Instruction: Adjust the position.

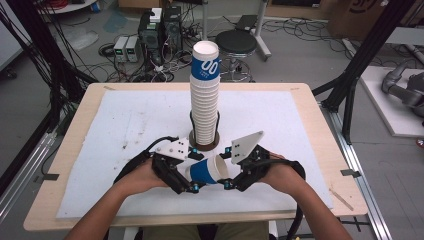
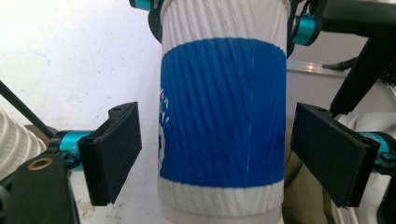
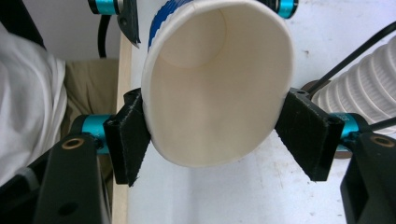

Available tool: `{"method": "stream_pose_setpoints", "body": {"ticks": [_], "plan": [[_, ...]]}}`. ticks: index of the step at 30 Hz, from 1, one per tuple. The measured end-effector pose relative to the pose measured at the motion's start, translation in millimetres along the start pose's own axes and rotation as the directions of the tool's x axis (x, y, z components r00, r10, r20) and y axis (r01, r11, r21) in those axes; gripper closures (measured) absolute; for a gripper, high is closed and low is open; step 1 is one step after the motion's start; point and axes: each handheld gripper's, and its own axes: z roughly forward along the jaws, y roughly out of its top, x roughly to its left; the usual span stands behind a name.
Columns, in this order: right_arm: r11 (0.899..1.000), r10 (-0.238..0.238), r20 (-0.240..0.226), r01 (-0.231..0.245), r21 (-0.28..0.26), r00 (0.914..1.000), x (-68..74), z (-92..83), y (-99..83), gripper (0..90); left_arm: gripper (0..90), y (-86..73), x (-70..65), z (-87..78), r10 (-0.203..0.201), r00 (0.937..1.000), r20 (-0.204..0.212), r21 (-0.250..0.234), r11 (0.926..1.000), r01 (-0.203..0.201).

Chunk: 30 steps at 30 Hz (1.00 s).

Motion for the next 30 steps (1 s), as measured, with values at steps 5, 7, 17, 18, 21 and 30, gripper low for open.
{"method": "stream_pose_setpoints", "body": {"ticks": [5,7,17,18,21,30], "plan": [[0.999,-0.022,-0.004,0.022,0.039,0.9998,-0.3,1.5,7.3,29.3,17.2,1.0,-0.1,3.6,-0.005,0.9999,0.009,0.038,0.9993,0.004],[0.998,-0.021,-0.008,0.021,0.058,0.9997,0.4,1.6,9.1,29.1,17.7,2.1,0.4,4.9,-0.003,0.9999,0.011,0.05,0.9987,0.003],[0.99,-0.059,-0.02,0.061,0.127,0.998,3.4,6.5,16.9,28.6,20.8,1.4,1.0,18.5,-0.021,0.9987,0.046,0.114,0.9934,0.016],[0.989,-0.065,-0.021,0.067,0.132,0.9977,3.6,7.0,17.8,28.5,20.8,1.1,0.7,20.6,-0.027,0.9984,0.05,0.121,0.9925,0.02],[0.986,-0.074,-0.033,0.078,0.145,0.9967,4.5,8.5,20.2,28.2,22.2,0.6,0.7,24.1,-0.024,0.9979,0.061,0.139,0.9902,0.016],[0.978,-0.081,-0.033,0.086,0.189,0.9962,6.2,11.5,23.2,27.0,26.9,-0.3,1.3,29.3,-0.021,0.9966,0.08,0.154,0.988,0.008]]}}
